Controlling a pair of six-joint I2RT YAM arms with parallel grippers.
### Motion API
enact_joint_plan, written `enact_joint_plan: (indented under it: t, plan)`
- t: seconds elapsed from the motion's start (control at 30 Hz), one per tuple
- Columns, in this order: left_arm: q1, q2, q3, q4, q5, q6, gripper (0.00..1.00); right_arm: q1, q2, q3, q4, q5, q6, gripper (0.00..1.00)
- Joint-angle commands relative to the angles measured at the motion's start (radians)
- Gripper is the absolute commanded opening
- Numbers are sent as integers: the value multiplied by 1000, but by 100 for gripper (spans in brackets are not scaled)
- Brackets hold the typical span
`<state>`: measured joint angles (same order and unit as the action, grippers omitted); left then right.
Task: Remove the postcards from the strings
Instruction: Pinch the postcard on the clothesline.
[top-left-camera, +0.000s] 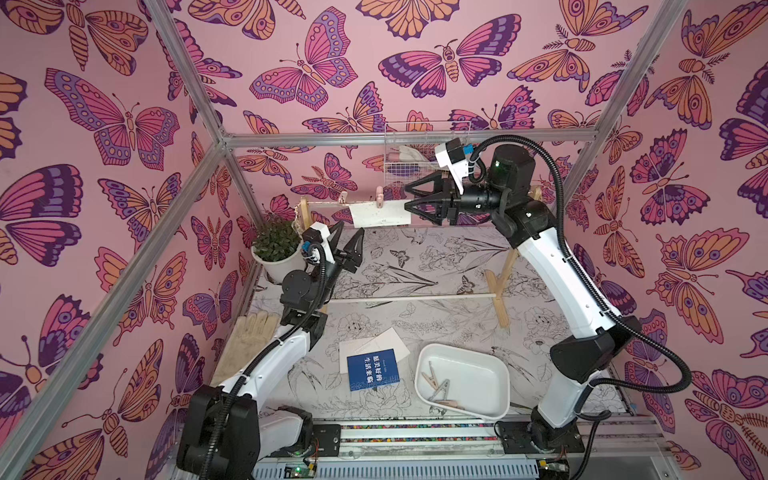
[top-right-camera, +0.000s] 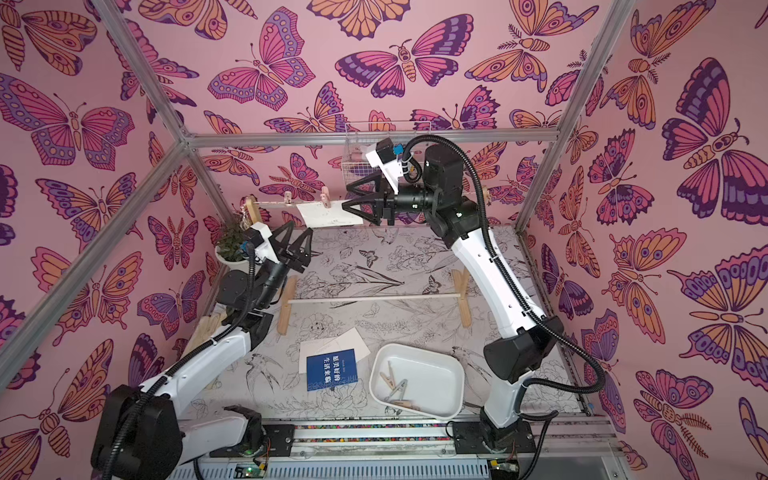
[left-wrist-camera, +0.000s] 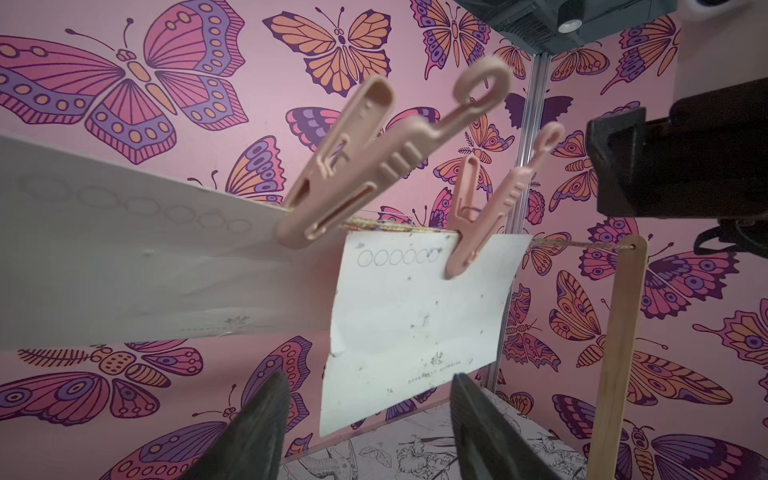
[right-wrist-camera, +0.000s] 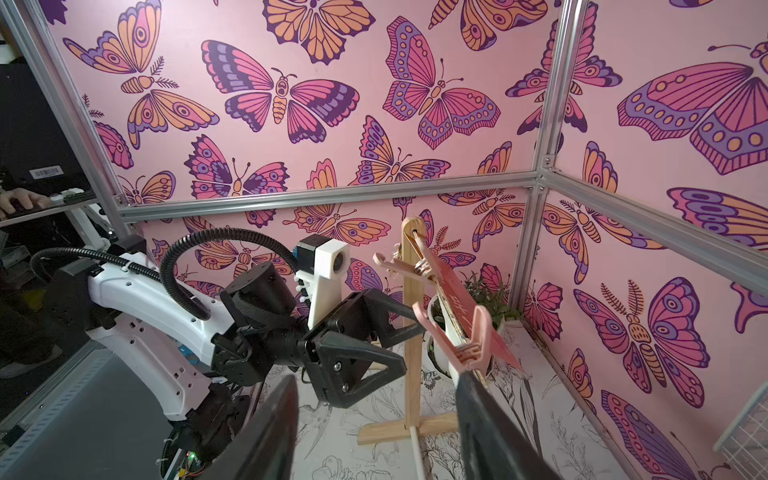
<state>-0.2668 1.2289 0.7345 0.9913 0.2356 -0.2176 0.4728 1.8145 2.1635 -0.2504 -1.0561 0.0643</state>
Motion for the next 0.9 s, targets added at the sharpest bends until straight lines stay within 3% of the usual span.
enact_joint_plan:
  t: [0.0, 0.2, 0.6, 0.87]
  plan:
    - [11, 21, 15, 13, 30, 8, 67, 4, 19, 24, 2, -9, 11, 62]
    - [16, 100, 50, 40, 94, -10, 70, 9, 22, 24, -7, -13, 8, 62]
    - [26, 155, 75, 84, 89, -32, 70, 15, 3, 20, -34, -24, -9, 62]
    - [33, 205, 87, 208, 198, -85, 67, 21, -4, 15, -52, -22, -20, 62]
